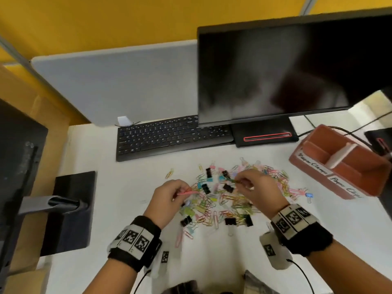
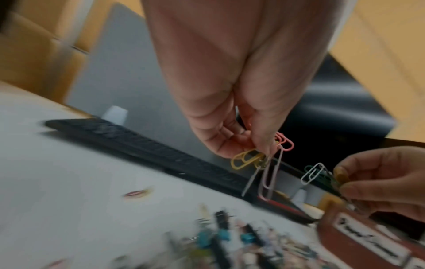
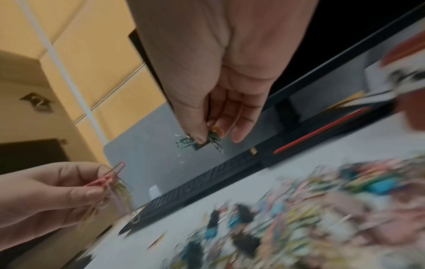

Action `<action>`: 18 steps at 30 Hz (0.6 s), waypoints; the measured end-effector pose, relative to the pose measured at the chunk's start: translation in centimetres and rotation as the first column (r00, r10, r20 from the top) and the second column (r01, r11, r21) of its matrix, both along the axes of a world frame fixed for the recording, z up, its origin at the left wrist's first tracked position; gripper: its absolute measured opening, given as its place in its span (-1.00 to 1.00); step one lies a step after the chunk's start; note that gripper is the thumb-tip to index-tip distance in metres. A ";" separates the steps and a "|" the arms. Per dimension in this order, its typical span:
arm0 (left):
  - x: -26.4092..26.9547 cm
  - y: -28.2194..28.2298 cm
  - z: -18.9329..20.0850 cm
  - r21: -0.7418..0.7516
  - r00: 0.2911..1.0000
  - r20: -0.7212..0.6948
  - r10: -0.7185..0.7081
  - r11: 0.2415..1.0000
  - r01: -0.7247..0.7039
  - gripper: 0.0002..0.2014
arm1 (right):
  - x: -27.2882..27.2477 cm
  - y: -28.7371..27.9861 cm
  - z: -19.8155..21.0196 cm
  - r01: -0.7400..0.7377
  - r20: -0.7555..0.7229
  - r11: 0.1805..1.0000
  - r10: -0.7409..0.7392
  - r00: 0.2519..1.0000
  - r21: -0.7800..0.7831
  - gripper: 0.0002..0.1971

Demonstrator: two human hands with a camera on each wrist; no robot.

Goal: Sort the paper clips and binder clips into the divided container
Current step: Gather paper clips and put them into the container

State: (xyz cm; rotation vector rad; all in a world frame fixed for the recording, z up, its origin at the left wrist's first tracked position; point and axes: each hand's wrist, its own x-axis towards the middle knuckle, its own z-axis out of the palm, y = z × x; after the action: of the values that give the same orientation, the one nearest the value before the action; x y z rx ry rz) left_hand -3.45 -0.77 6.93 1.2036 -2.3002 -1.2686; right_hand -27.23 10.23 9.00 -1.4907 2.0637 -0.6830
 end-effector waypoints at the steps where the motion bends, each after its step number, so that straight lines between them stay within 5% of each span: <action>1: -1.9 0.6 0.9 -0.005 0.998 -0.032 -0.050 0.999 0.050 -0.81 | -1.7 1.4 0.5 0.058 -0.024 0.998 -0.059 0.998 -0.023 -0.87; 5: -12.3 3.5 4.3 0.018 0.968 -0.144 -0.206 0.977 0.211 -0.98 | -9.3 7.0 2.6 0.268 -0.076 0.958 -0.276 0.958 -0.106 -0.84; 10: -27.5 8.0 6.0 0.129 0.909 -0.296 -0.294 0.930 0.343 -0.90 | -19.1 12.4 3.3 0.506 -0.076 0.856 -0.514 0.854 -0.102 -0.81; 18: -42.1 12.2 3.1 0.359 0.964 -0.170 -0.203 0.898 0.252 -0.80 | -28.0 13.7 -0.2 0.634 0.011 0.772 -0.635 0.773 0.041 -0.81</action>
State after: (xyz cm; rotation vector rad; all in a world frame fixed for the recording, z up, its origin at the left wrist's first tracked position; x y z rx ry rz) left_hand -45.58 11.48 10.03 0.9353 -2.2158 -1.8869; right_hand -55.23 23.93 8.80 -0.7179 2.5559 -0.8914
